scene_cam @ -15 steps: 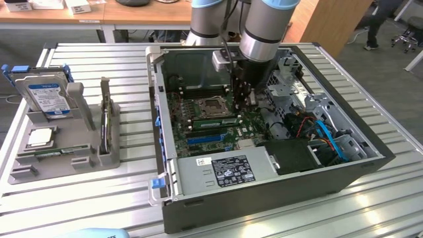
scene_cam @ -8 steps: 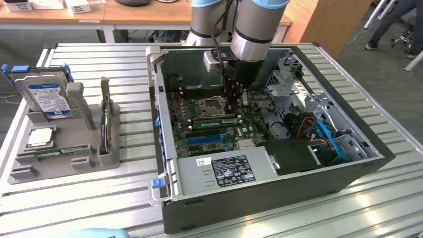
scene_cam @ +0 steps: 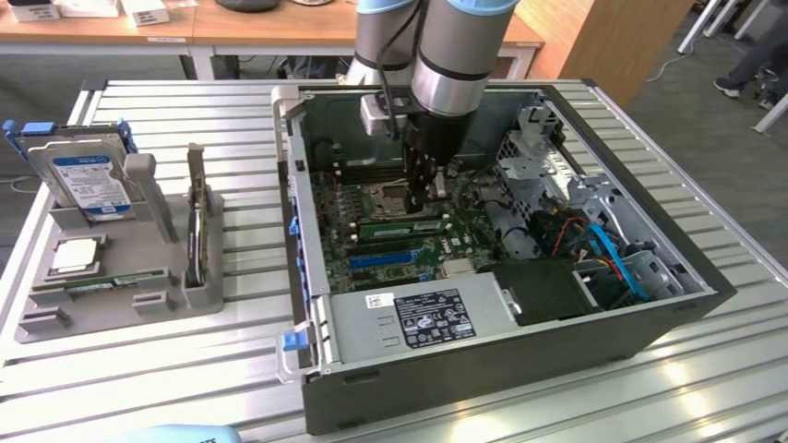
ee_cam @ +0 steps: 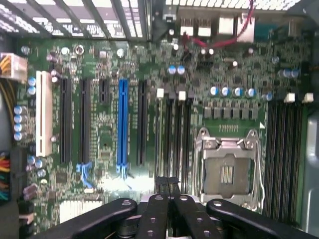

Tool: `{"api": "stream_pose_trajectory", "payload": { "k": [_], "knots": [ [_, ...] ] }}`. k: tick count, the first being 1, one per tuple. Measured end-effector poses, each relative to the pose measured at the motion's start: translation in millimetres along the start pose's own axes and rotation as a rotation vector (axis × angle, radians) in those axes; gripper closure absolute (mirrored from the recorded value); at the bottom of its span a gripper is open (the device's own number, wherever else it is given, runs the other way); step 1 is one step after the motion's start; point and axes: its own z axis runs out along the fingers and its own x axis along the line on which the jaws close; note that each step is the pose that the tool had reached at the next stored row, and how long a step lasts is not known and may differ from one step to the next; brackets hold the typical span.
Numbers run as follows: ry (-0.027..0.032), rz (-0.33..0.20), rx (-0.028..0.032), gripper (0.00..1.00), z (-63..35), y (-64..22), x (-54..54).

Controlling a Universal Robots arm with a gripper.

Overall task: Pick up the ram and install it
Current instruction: 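Press down the ram until it locks into place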

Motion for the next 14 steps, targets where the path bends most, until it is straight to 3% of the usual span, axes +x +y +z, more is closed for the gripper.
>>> {"api": "stream_pose_trajectory", "payload": {
  "k": [14],
  "knots": [
    [-0.0001, 0.000, 0.0000, 0.90, 0.6, 27.8, -0.3]
  ]
}}
